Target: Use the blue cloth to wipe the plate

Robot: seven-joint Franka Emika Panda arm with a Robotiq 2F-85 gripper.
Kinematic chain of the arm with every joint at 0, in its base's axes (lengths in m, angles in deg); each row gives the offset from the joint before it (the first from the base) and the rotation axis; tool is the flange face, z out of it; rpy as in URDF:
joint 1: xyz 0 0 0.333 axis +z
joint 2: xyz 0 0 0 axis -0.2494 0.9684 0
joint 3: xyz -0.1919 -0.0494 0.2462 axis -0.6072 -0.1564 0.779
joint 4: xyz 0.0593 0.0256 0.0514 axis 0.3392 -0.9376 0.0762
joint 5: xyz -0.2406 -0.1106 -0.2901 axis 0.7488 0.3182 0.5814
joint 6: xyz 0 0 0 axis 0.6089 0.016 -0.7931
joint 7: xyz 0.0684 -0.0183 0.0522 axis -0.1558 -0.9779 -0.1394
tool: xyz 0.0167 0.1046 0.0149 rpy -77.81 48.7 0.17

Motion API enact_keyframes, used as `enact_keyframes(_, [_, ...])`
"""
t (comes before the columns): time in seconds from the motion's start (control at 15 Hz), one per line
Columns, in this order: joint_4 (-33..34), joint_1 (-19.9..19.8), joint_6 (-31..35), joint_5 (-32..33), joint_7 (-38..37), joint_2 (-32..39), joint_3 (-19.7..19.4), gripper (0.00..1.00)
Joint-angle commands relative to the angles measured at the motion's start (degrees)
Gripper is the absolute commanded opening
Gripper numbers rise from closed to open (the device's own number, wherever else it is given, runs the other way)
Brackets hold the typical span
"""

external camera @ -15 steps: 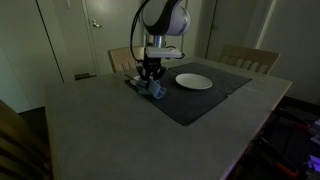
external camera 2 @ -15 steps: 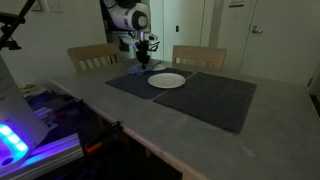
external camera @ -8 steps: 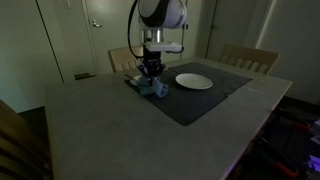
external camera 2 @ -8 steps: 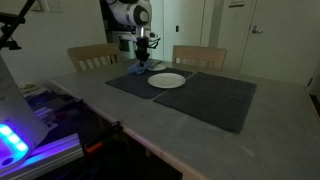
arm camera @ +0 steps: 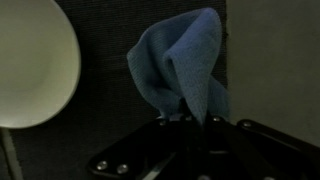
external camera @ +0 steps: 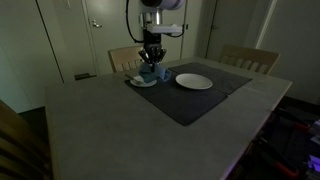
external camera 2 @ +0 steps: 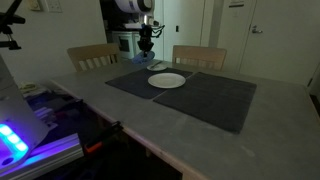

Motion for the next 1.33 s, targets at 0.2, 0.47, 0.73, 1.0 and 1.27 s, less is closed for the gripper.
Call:
enact_keyframes(0.2, [-0.5, -0.9, -6.4, 4.9, -0.2, -6.0, -2.6, 0.02])
enact_keyframes(0.47, [-2.4, -1.9, -7.0, 7.4, -1.6, -8.5, -4.3, 0.02])
enact_keyframes(0.73, [-6.5, -3.6, -4.3, 8.7, -2.2, -10.6, -5.6, 0.02])
enact_keyframes(1.0, [-11.4, -5.8, -1.6, 8.6, -1.7, -12.5, -6.2, 0.02])
enact_keyframes(1.27, [-9.9, -6.8, -3.0, 8.1, -1.7, -10.7, -6.0, 0.07])
